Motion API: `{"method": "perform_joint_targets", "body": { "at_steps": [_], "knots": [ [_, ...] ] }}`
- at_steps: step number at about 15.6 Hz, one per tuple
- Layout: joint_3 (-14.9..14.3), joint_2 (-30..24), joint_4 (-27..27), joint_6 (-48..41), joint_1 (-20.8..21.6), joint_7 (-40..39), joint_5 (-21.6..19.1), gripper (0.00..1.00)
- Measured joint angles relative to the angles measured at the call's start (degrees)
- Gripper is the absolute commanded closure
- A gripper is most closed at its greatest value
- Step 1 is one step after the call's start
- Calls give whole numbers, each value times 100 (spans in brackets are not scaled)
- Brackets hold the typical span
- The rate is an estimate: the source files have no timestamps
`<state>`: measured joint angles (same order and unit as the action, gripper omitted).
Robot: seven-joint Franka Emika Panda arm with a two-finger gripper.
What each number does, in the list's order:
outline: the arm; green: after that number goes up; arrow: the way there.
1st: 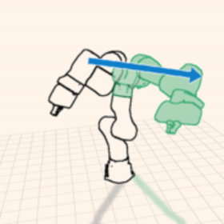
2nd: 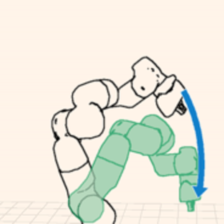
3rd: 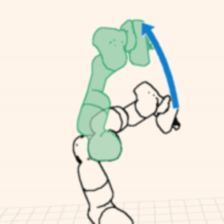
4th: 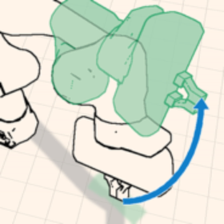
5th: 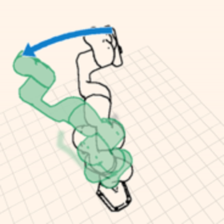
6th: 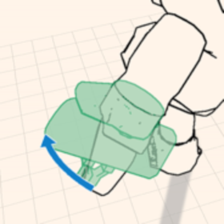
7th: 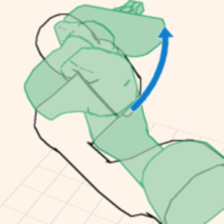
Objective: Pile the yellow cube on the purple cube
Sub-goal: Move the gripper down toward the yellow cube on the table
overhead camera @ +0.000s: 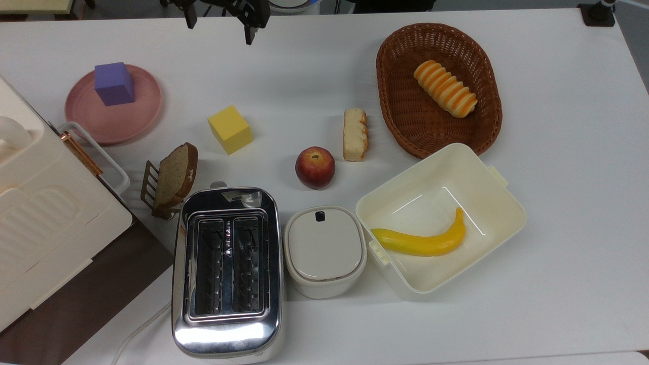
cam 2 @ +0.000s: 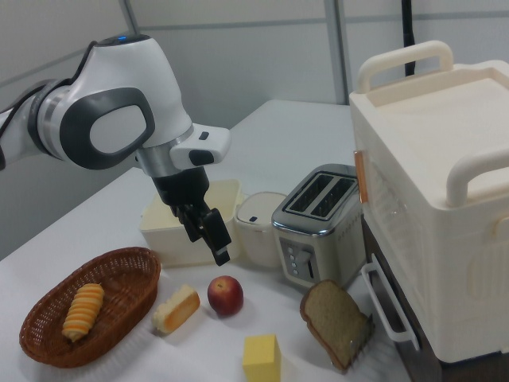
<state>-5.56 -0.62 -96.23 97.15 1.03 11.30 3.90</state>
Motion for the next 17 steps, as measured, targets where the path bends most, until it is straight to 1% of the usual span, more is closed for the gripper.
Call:
{"method": "perform_joint_targets", "body": {
  "at_steps": [15,17],
  "knots": [
    [-20,-51,-5,-151,-3,0,0,0],
    [-26,-53,-87,-156,-18,60,-20,0]
  ]
}}
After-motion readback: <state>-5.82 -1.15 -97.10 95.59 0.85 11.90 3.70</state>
